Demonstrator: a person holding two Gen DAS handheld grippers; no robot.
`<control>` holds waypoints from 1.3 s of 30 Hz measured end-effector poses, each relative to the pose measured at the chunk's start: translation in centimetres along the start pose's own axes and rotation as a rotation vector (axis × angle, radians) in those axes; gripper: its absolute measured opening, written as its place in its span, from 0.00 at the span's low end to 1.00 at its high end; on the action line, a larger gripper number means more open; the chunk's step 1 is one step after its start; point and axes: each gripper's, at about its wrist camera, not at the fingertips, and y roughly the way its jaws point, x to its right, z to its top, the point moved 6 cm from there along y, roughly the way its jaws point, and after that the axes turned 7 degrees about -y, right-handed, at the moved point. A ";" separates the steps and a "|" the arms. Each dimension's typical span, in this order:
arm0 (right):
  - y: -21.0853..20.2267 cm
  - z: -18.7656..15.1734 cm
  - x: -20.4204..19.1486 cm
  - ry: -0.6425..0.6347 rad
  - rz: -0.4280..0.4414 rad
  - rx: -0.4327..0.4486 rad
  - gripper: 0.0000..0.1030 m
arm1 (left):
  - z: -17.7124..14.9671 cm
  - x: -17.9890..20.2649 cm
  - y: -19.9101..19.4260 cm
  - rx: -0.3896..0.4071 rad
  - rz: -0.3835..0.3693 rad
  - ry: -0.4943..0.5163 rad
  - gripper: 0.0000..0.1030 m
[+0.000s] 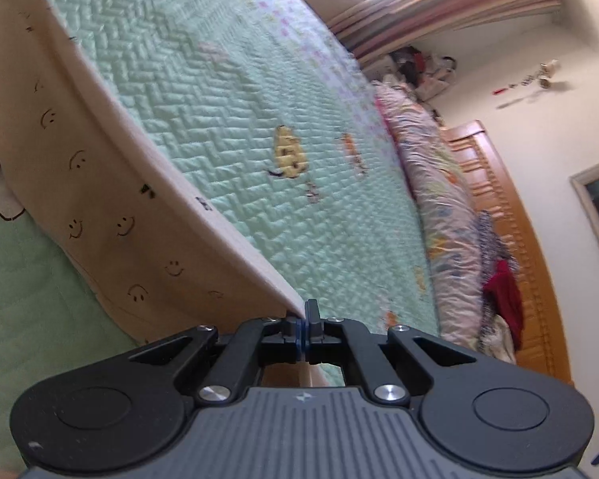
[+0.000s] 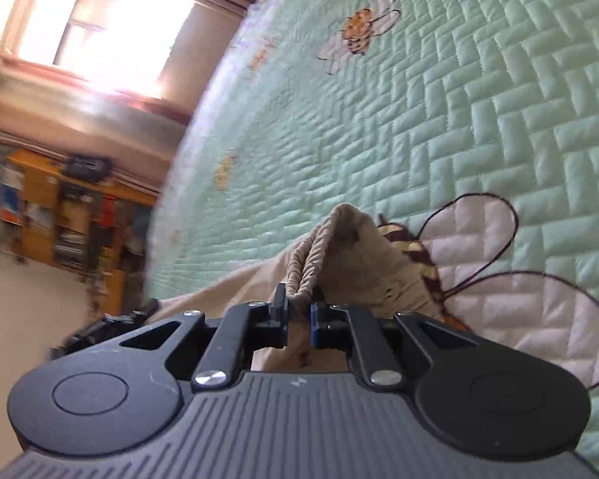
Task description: Fold clothes
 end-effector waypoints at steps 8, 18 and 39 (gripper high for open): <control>-5.2 -1.3 -0.6 0.041 0.206 -0.001 0.10 | -6.2 0.1 -7.7 -0.040 -0.038 0.057 0.00; -7.5 -5.8 5.6 0.066 0.075 -0.065 0.11 | -17.0 -7.5 -9.6 -0.160 0.102 0.043 0.02; -7.1 -6.1 6.5 0.007 0.006 -0.044 0.12 | -16.0 -7.9 -11.6 0.006 0.092 0.008 0.49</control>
